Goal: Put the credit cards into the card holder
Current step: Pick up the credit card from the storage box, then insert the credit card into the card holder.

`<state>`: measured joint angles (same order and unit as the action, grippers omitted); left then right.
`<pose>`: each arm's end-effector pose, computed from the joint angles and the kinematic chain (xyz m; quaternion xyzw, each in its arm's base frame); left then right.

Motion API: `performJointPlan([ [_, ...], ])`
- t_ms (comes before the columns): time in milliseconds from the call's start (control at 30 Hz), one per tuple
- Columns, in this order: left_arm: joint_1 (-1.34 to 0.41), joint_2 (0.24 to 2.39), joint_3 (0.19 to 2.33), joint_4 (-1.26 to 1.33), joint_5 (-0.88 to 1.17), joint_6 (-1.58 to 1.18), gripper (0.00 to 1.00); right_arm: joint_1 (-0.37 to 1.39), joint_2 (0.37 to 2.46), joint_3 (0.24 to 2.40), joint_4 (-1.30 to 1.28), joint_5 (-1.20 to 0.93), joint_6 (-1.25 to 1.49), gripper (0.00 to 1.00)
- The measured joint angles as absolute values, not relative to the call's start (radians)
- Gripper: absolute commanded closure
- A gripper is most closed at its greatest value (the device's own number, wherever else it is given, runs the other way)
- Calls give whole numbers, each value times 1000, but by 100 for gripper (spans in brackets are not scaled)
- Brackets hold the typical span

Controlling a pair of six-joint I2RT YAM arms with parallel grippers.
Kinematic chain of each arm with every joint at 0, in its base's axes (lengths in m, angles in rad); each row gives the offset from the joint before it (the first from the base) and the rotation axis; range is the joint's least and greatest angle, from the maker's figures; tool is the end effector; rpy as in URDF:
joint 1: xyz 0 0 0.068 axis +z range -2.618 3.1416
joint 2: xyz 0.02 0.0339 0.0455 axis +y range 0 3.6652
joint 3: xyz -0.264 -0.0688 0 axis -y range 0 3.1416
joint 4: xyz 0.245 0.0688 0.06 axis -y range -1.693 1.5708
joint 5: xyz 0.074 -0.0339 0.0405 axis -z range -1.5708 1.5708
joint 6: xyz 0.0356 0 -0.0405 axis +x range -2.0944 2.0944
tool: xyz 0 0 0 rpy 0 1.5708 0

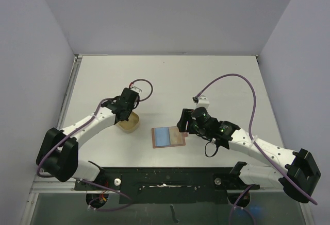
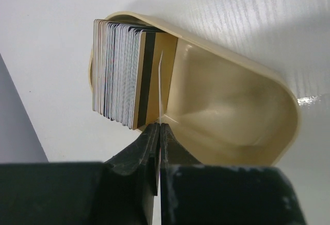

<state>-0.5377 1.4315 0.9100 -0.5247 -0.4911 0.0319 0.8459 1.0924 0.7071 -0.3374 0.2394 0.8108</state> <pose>0.2478 -0.1282 0.2137 0.2027 0.9168 0.1644 0.3023 0.1585 0.1662 0.2396 0.0332 0.9056 0.2274 0.3564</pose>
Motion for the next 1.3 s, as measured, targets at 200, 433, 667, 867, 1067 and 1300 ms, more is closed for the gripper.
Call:
performJointPlan([
  [200, -538, 1341, 920, -558, -418, -32, 100, 834, 1114, 707, -333, 212, 785, 40],
  [433, -537, 1228, 938, -544, -291, -169, 100, 748, 1212, 707, -320, 134, 720, 40],
  [667, -535, 1161, 919, -425, -59, -397, 100, 678, 1359, 732, -300, 48, 640, 40],
  [867, -535, 1158, 841, -274, 154, -608, 100, 673, 1471, 786, -286, -2, 596, 46],
  [1067, -537, 1188, 694, -105, 294, -797, 100, 673, 1486, 786, -284, -20, 591, 52],
  [1300, -558, 1235, 651, -48, 340, -881, 100, 676, 1486, 779, -285, -19, 606, 61],
])
